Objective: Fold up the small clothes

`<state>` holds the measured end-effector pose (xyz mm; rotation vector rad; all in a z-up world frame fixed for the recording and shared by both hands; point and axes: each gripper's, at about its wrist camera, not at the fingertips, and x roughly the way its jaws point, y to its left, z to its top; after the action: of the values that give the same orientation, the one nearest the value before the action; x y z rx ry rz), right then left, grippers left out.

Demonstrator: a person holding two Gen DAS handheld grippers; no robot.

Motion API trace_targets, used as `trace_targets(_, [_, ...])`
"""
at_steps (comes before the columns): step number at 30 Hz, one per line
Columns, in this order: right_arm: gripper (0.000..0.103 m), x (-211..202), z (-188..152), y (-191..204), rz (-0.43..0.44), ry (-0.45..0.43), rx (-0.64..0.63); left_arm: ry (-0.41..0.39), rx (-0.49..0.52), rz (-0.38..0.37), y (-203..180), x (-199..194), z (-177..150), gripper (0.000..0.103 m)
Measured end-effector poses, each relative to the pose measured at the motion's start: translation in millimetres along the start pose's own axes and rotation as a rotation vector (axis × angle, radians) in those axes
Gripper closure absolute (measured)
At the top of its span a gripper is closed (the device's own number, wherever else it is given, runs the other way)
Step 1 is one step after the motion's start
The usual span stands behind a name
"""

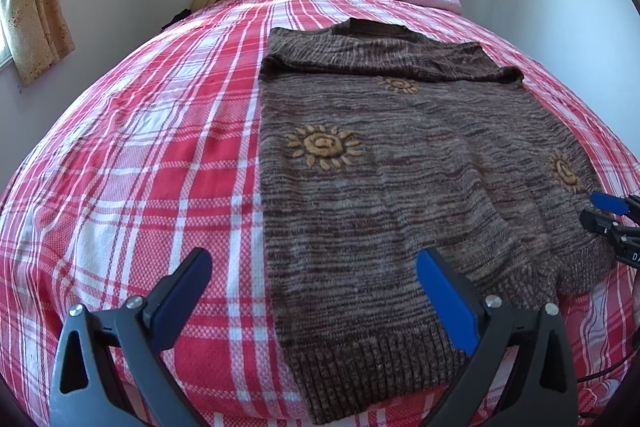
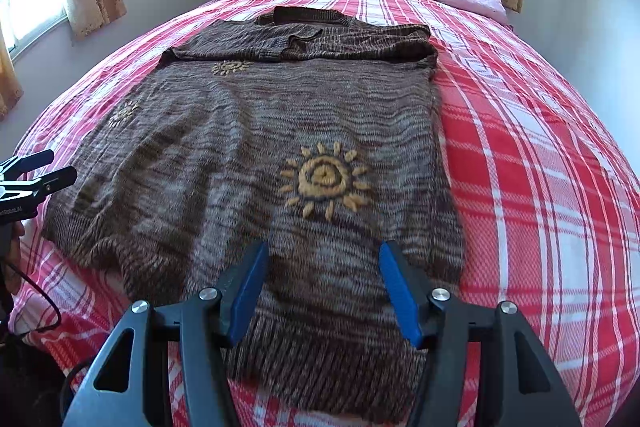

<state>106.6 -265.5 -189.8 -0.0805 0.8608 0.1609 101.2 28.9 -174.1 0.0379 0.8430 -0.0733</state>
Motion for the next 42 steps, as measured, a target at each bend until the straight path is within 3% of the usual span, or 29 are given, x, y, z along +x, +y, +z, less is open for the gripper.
trace_targets(11, [0.044, -15, -19, -9, 0.003, 0.006, 0.031, 0.048, -0.025, 0.052, 10, -2, -20, 0.000])
trace_targets(15, [0.044, -20, -27, -18, 0.000, 0.008, 0.058, 0.067, -0.085, 0.028, 20, -8, -30, 0.000])
trace_targets(18, [0.044, -22, -34, -24, 0.000, 0.014, 0.073, 0.070, -0.090, 0.042, 21, -11, -36, 0.000])
trace_targets(23, [0.044, -27, -41, -30, -0.007, 0.018, 0.084, 0.084, -0.095, -0.008, 16, -14, -46, 0.001])
trace_targets(32, [0.044, -29, -46, -52, 0.012, 0.028, 0.170, 0.071, -0.076, -0.053, 7, -19, -44, 0.026])
trace_targets(35, [0.044, -30, -47, -55, 0.058, 0.032, 0.193, 0.068, -0.060, -0.065, 3, -20, -42, 0.039])
trace_targets(37, [0.044, -32, -49, -59, 0.093, 0.030, 0.223, 0.063, -0.063, -0.086, 3, -22, -40, 0.056])
trace_targets(39, [0.044, -32, -50, -63, 0.117, 0.030, 0.246, 0.063, -0.064, -0.086, 4, -20, -39, 0.056])
trace_targets(41, [0.049, -32, -51, -62, 0.120, 0.032, 0.243, 0.049, -0.070, -0.076, 4, -20, -40, 0.049])
trace_targets(42, [0.051, -32, -51, -60, 0.123, 0.035, 0.236, 0.047, -0.072, -0.073, 4, -19, -41, 0.034])
